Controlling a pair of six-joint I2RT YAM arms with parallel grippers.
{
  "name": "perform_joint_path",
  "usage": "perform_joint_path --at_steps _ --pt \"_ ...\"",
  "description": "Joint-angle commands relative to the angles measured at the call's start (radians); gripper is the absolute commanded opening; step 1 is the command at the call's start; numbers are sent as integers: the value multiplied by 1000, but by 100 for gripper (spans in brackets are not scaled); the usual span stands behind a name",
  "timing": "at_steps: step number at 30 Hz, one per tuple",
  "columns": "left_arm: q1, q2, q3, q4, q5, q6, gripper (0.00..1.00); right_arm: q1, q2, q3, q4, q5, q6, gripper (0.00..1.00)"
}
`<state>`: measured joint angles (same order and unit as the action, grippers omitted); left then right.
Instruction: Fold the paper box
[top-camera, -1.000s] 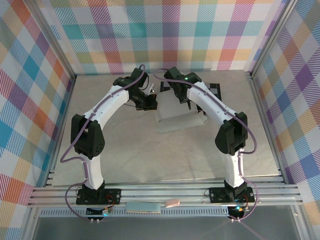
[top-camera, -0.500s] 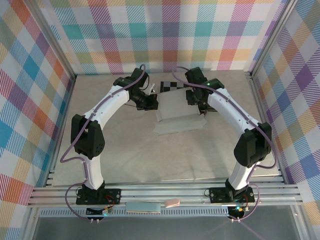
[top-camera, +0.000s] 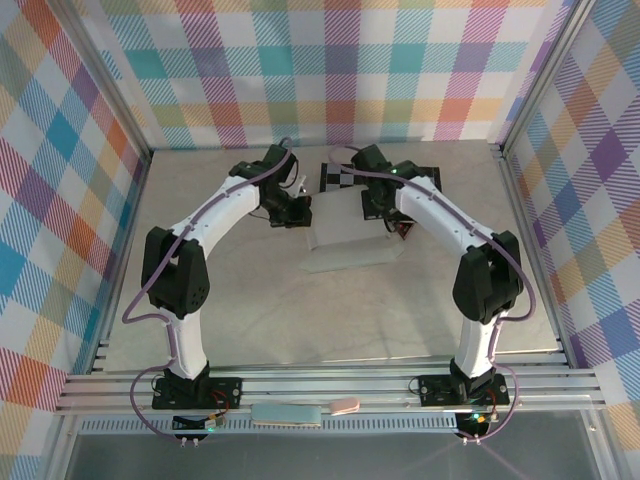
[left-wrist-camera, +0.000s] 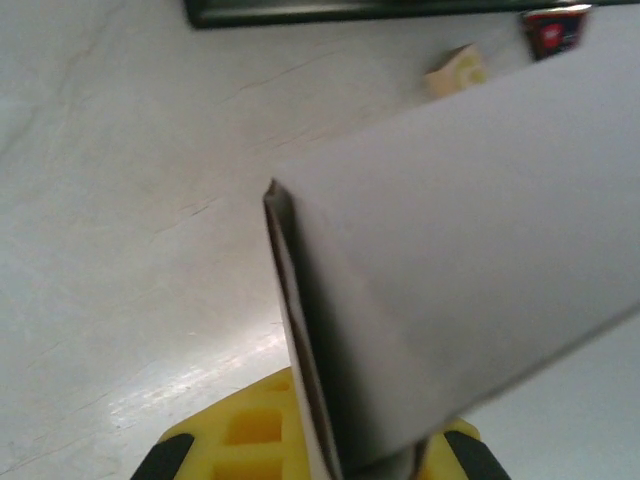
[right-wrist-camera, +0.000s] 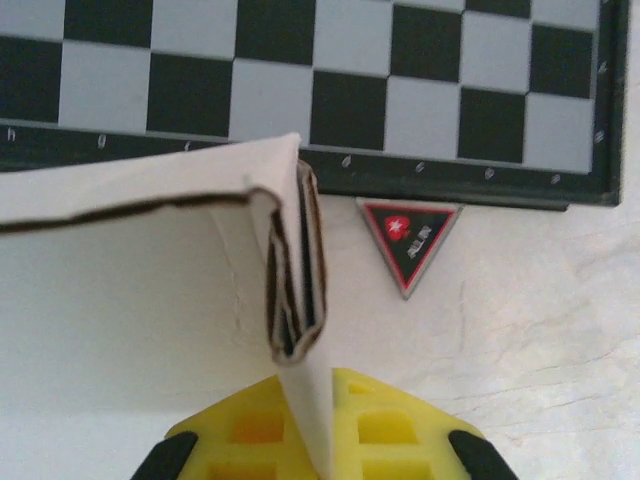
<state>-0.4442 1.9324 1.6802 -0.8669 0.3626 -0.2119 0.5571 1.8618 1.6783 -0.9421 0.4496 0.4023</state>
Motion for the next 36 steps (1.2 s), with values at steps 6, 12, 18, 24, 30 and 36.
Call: perform_joint_path --at_steps 6,12,18,24,30,36 --pt "-16 -97 -324 246 -92 -84 0 66 -37 -204 128 -20 163 0" --pt "-14 -110 -477 419 -105 -151 9 102 -8 -225 132 0 168 0" --pt "-1 -102 -531 495 -101 -176 14 111 -13 -245 142 0 162 0" --pt "2 -96 -545 514 -100 -183 9 120 -12 -230 143 5 158 0" --pt "-17 -96 -554 502 -171 -187 9 153 -16 -212 130 42 159 0" --pt "-77 -168 -607 456 -449 -280 0 210 -16 -187 50 157 226 0"
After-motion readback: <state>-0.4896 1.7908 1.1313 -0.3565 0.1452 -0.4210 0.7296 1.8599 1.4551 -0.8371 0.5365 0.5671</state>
